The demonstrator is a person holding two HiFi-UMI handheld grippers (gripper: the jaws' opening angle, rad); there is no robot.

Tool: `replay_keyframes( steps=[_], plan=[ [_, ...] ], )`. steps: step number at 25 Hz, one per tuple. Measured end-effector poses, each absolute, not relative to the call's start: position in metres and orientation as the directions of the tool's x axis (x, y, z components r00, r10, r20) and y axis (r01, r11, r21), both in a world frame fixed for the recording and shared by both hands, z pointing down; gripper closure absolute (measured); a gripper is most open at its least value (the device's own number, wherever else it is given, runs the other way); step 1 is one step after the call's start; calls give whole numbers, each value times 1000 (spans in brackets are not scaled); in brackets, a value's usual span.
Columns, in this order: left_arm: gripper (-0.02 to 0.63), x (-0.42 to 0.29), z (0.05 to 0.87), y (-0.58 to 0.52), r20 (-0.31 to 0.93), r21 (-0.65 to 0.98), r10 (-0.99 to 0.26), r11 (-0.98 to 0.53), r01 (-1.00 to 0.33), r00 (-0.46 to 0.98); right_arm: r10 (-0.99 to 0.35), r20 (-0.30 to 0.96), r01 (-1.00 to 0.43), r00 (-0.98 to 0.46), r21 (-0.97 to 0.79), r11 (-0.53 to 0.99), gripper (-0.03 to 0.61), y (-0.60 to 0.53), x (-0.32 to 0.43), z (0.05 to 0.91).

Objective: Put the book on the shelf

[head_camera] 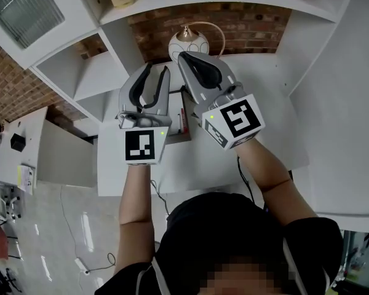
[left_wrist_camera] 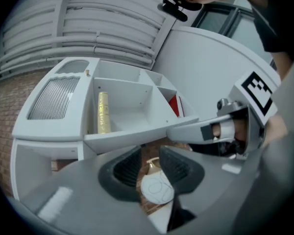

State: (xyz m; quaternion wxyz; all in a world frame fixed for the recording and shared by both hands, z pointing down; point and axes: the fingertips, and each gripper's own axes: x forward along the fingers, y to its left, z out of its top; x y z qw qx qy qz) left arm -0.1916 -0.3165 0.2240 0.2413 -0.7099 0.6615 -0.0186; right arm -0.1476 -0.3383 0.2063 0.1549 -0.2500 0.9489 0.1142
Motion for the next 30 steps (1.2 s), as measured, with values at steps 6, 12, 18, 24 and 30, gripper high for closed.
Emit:
replay_keyframes(
  steps=[6,12,18,24,30],
  plan=[
    [500,-185,255,-302,-292,-277,-953,7,-961,78,-512,-310,-562,-801,97,821,581,-330,-138,245],
    [502,-178,284,-287,-260,-232,-961,-32,-972,94,-549,-286,-598,-785,122,792,581,-308,-129,273],
    [505,-168,305,-274,-207,-205,-973,-64,-977,107,-575,-241,-609,-782,101,786,581,-294,-121,299],
    [509,-158,324,-265,-182,-158,-978,-75,-985,104,-587,-191,-609,-787,92,788,581,-278,-114,324],
    [511,-153,348,-253,-112,-150,-988,-92,-984,109,-592,-152,-606,-791,71,792,583,-270,-112,342]
  ],
)
